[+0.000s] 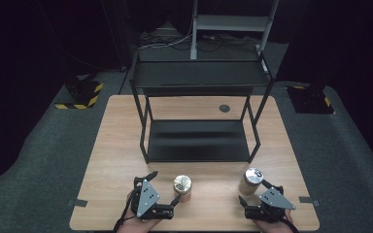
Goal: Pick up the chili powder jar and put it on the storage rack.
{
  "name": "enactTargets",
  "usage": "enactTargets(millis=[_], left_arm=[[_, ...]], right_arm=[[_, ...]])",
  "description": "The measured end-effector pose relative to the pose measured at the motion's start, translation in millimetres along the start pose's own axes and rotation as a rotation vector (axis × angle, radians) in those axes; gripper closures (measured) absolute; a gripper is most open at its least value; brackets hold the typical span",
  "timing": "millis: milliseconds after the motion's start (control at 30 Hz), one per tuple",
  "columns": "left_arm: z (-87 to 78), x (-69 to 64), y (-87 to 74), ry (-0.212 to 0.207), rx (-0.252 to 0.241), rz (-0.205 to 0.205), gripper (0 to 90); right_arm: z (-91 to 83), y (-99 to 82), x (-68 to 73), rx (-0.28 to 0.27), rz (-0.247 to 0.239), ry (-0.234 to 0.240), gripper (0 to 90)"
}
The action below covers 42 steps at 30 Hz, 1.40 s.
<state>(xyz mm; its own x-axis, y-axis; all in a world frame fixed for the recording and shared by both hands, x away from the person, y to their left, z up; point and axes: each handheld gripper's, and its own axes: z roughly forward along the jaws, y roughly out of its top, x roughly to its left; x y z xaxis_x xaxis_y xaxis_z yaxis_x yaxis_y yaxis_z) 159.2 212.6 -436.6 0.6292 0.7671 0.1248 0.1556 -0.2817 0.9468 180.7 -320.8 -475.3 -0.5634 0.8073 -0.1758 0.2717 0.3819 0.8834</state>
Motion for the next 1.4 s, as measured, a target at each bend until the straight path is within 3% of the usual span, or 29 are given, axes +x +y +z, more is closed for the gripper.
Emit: enactTargets(millis=[233, 367, 1033, 1267, 1400], left_arm=[[8.9, -2.3, 1.3, -0.022, -0.002, 0.004, 0.6], [17.0, 1.0, -1.3, -0.060, -0.012, -0.028, 0.4], [37.6, 0.7, -16.3, -0.103, -0.016, -0.081, 1.4], [42.8, 4.6, -23.8, -0.107, -0.022, -0.142, 15.9], [44.0, 6.3, -27.5, -0.111, -0.022, -0.154, 23.7]], right_arm=[[1.0, 2.0, 1.9, 0.010, -0.017, 0.001, 0.0], [1.1, 2.0, 2.1, 0.010, -0.016, -0.003, 0.0], [0.7, 1.4, 1.5, 0.006, -0.011, -0.001, 0.0], [0.8, 1.5, 1.2, 0.007, -0.006, -0.002, 0.0], [0.8, 1.4, 0.7, 0.007, -0.001, -0.001, 0.0]])
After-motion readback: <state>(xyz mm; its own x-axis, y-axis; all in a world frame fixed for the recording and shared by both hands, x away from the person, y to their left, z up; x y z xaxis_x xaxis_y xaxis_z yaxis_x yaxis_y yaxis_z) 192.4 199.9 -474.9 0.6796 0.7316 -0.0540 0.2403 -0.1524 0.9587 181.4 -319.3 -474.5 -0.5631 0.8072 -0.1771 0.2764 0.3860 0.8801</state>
